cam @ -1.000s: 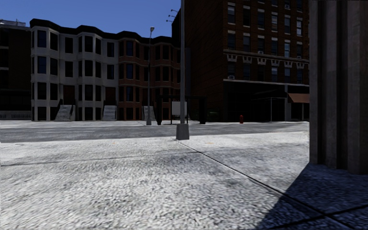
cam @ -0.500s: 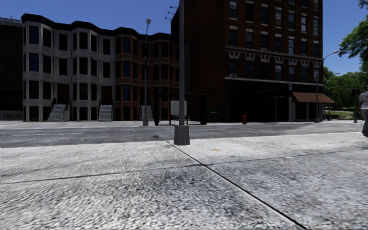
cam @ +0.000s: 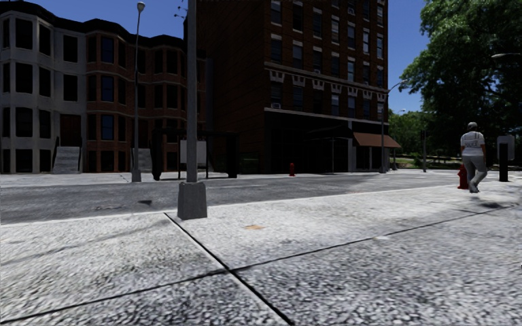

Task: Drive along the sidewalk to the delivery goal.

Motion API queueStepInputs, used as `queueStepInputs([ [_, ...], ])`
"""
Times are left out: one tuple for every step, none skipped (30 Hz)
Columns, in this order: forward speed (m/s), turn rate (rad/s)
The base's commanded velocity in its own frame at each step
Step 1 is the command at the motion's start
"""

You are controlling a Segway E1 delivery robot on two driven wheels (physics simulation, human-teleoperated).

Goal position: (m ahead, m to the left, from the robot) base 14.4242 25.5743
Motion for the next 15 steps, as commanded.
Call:
queueStepInputs([
  [2.00,-0.60],
  [2.00,-0.60],
  [2.00,-0.60],
  [2.00,-0.60],
  [2.00,-0.60],
  [2.00,-0.60],
  [2.00,-0.60],
  [2.00,-0.60],
  [2.00,-0.60],
  [2.00,-0.60],
  [2.00,-0.60],
  [2.00,-0.60],
  [2.00,-0.60],
  [2.00,-0.60],
  [2.00,-0.60],
])
